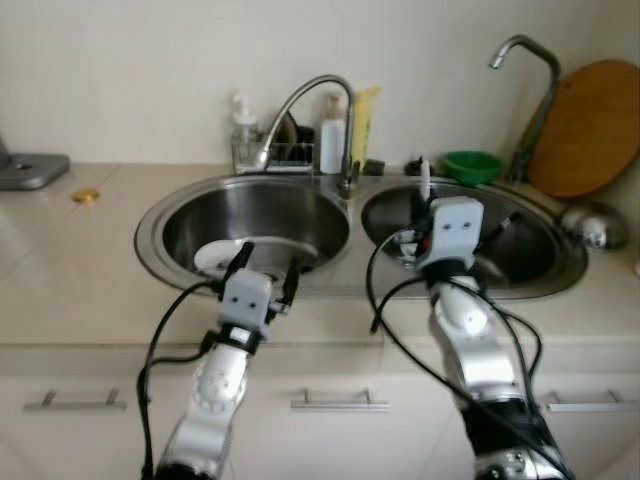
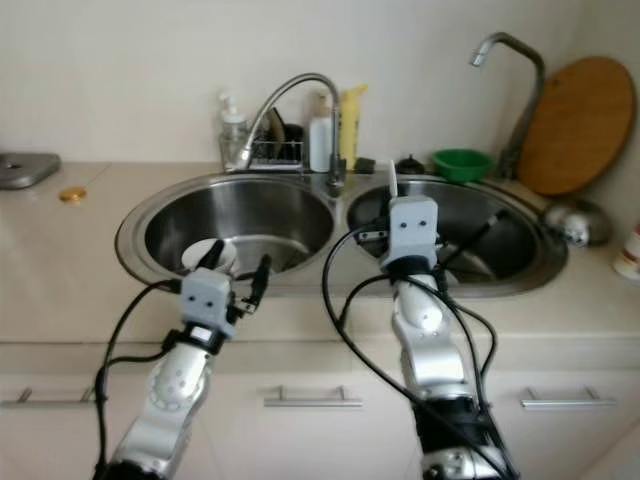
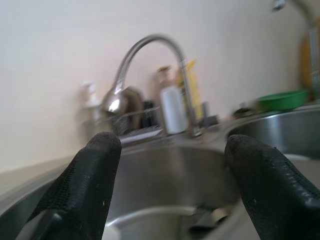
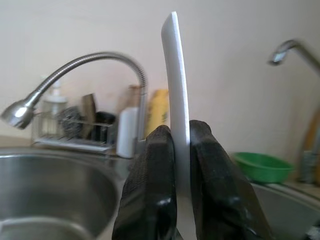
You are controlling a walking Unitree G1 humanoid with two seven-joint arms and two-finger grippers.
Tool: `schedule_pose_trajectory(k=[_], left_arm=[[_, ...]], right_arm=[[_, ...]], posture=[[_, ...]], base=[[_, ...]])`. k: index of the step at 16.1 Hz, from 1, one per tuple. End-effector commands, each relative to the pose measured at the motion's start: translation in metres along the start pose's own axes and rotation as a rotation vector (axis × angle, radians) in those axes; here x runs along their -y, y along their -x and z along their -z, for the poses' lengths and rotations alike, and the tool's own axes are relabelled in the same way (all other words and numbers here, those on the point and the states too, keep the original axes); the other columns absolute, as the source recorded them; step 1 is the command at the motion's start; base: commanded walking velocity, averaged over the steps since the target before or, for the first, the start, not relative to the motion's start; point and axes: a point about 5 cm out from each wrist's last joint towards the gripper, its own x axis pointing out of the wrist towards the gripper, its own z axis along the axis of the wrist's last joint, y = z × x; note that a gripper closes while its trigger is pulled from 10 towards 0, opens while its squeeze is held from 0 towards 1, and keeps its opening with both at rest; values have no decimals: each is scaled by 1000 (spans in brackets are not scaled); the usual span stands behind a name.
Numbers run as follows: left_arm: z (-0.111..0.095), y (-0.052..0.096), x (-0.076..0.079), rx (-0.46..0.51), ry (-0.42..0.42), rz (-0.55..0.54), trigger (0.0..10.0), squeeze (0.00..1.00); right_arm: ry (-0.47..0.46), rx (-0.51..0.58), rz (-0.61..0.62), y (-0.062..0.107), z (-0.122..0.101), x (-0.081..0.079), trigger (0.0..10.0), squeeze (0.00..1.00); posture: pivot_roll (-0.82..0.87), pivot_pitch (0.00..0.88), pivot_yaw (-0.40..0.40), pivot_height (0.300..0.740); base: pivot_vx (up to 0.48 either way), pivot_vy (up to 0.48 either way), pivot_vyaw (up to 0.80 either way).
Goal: Kitchen organization
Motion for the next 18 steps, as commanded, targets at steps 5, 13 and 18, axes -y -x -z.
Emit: schedule_pose_trajectory(k=[5, 13, 18], left_arm=[[-1, 0, -2, 5, -7, -4, 10000, 0], [0, 0, 2, 2, 2, 17, 10000, 0], [1, 1, 3, -2, 6, 28, 10000, 0]], right_arm=[[-66, -89, -26, -7, 9, -8, 0, 0], [-230, -366, 21, -9, 48, -4, 10000, 1000], [-214, -362, 48, -10, 49, 1, 10000, 1000]], posture=[[67, 0, -36, 740], [77, 0, -41, 740], [74, 0, -35, 740]], base=[[205, 0, 0], [0, 0, 0], [0, 0, 0]])
